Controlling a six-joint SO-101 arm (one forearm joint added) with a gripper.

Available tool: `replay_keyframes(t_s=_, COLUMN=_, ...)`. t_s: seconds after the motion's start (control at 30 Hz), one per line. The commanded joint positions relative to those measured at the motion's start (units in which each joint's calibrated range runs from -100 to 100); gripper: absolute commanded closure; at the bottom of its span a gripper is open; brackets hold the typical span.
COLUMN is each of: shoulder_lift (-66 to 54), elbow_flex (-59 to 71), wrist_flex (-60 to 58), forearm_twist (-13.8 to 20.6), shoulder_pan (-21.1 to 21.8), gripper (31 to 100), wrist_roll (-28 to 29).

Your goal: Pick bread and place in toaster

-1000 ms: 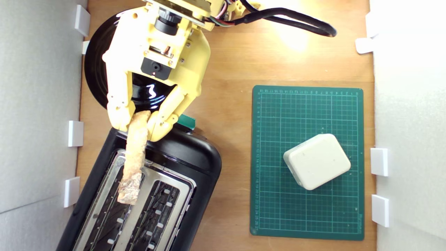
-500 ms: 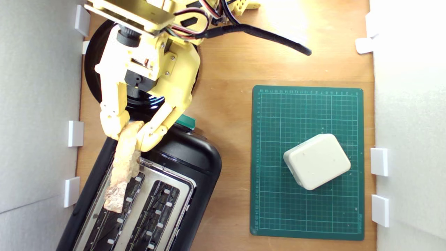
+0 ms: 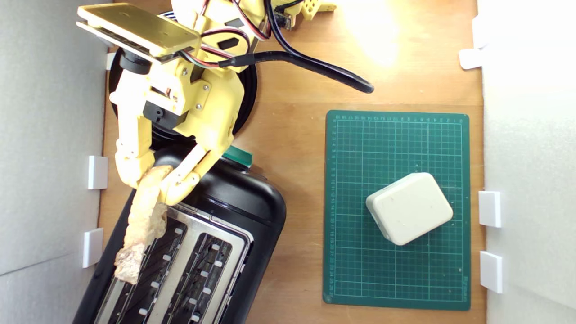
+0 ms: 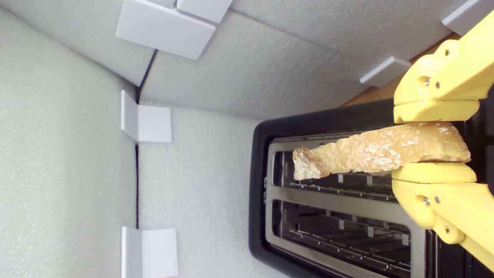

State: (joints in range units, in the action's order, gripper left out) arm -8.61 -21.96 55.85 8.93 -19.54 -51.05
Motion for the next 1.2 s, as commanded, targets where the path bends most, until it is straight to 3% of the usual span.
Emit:
replay_keyframes(t_s=0.0, shoulder_lift=0.46, elbow_flex=-3.41, wrist_flex=-2.52, forearm_twist=-0.41, shoulder_pan=-0.76, gripper=73.6, wrist_roll=0.28)
replay_keyframes(t_s=1.17, shoulder_lift=17.01, elbow_flex=-9.13, wrist_flex=-3.03, forearm_twist=-0.32, shoulder_pan=1.09, gripper=72.4, wrist_roll=-0.09)
